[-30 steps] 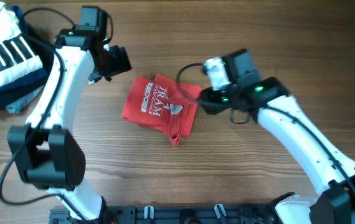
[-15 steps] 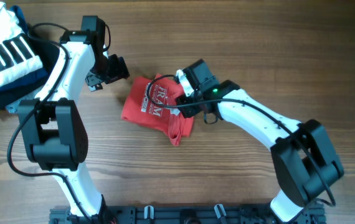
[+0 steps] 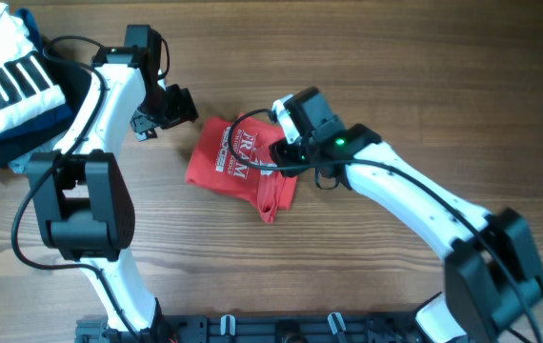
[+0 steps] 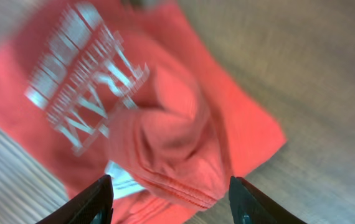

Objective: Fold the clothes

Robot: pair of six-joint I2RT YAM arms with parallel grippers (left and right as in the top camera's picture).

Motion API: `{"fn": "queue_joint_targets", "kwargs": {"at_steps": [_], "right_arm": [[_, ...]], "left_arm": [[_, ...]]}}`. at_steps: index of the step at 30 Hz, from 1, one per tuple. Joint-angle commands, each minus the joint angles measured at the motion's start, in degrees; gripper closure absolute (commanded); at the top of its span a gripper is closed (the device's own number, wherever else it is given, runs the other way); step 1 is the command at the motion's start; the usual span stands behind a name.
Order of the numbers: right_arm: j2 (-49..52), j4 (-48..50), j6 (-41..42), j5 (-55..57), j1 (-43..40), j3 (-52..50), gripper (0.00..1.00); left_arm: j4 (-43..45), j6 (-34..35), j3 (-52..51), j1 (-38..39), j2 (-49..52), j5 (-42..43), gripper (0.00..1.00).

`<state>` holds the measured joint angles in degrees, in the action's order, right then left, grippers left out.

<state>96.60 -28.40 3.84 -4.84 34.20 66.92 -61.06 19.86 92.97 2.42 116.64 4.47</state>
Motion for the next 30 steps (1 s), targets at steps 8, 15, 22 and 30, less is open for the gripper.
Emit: {"fn": "queue_joint_targets", "kwargs": {"at_steps": [8, 15, 22, 30], "right_arm": [[3.1, 1.9, 0.9, 0.6, 4.4, 0.6, 0.41], [7.8, 3.5, 1.4, 2.2, 5.7, 0.6, 0.41], [8.6, 3.1, 7.4, 16.3, 5.7, 0.6, 0.69], [7.3, 3.7, 14.1, 26.8, 5.6, 0.6, 0.96]], "left_arm": [[-0.3, -0.1, -0.1, 0.0, 0.9, 0.9, 0.17], [-0.3, -0.1, -0.1, 0.0, 0.9, 0.9, 0.17], [-0.7, -0.1, -0.1, 0.0, 0.9, 0.9, 0.17], [-1.2, -0.1, -0.1, 0.0, 0.9, 0.9, 0.17]]}}
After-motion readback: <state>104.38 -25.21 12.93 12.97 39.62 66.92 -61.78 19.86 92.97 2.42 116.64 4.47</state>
